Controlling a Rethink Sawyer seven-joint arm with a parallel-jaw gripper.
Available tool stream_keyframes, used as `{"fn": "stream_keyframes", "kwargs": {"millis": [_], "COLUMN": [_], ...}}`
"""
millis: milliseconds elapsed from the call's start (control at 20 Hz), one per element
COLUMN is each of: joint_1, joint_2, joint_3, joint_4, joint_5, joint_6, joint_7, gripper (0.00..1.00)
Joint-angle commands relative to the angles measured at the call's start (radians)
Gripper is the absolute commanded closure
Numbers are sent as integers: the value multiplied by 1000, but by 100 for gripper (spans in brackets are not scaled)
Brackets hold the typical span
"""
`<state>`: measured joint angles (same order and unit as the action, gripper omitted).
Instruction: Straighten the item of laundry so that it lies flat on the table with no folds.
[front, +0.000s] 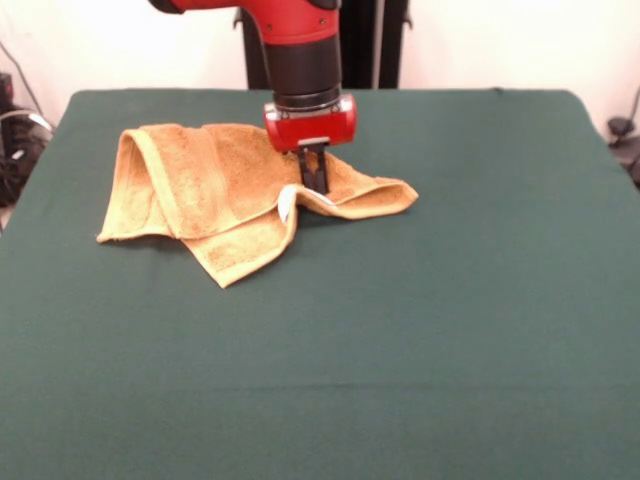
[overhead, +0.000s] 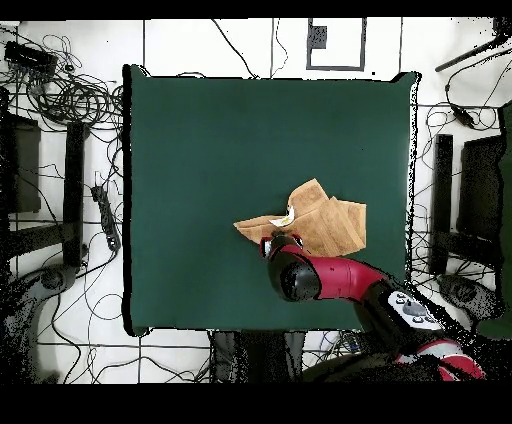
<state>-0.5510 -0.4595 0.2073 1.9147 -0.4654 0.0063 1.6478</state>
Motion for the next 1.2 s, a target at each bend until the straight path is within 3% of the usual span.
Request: {"fn": "stream_keyframes", "kwargs": {"millis": [50,600,1200], "joint_1": [-50,-61,-21], "joint_2": [324,208,238], "joint_3": [-55,-16,36], "joint_4": [-199,-121,-310], "joint_5": [-56,-20,81], "joint_6": [24,116,341], "joint_7": [48,47,10], "gripper": [100,100,100]}}
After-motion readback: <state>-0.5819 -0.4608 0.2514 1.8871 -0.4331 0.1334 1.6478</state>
